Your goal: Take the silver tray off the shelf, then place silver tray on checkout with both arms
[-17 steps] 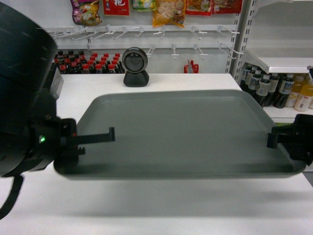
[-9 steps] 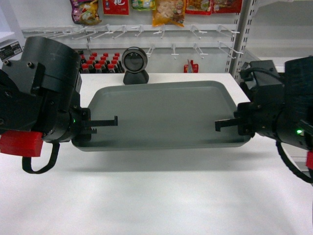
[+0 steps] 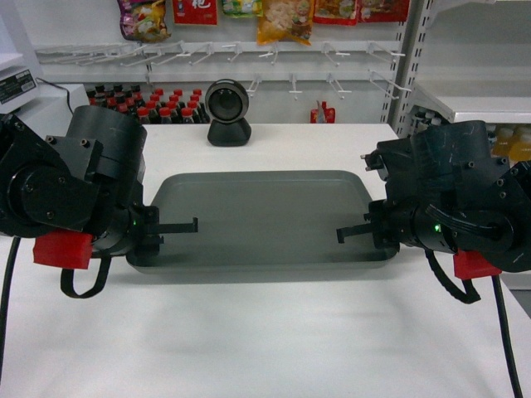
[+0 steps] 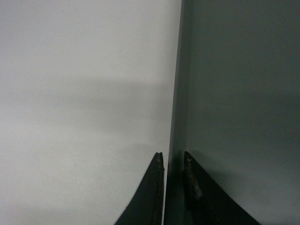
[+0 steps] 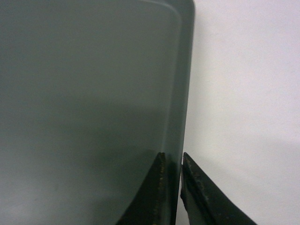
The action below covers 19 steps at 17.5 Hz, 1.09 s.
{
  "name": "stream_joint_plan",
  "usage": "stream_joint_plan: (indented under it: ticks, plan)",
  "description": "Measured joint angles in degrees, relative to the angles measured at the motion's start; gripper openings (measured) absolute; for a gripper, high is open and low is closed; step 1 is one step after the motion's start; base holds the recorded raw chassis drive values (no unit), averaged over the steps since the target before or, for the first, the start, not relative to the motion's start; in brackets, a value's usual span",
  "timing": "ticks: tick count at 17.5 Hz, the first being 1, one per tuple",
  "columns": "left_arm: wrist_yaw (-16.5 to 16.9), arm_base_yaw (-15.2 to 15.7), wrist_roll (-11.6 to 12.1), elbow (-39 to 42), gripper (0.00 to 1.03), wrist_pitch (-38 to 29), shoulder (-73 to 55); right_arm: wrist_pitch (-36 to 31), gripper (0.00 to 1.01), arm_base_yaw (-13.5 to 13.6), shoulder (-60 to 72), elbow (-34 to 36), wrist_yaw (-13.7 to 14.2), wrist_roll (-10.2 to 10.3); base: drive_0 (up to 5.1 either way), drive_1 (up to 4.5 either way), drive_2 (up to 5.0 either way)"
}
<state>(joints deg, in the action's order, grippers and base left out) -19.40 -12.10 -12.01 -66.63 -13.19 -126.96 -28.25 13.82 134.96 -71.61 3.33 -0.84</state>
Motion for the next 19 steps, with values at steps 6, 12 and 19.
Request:
stream_joint_plan:
  ticks: [6, 12, 19]
  plan:
    - [0.76, 0.44, -1.70, 1.64, 0.67, -0.55, 4.96, 1.44, 0.63, -2.08, -5.03, 2.69, -2.12, 0.87, 0.0, 0.00, 0.0]
    - [11.58, 4.33, 9.55, 30.14, 0.47, -49.11, 21.88, -41.81, 0.45, -5.99, -17.00, 28.92, 3.91, 1.40, 0.0, 0.00, 0.0]
    - [15.10, 8.15, 11.02, 51.19, 0.01, -52.85, 43.65, -45.27, 0.03, -9.86, -41.97, 53.86, 0.81, 1.16, 0.0, 0.00, 0.0]
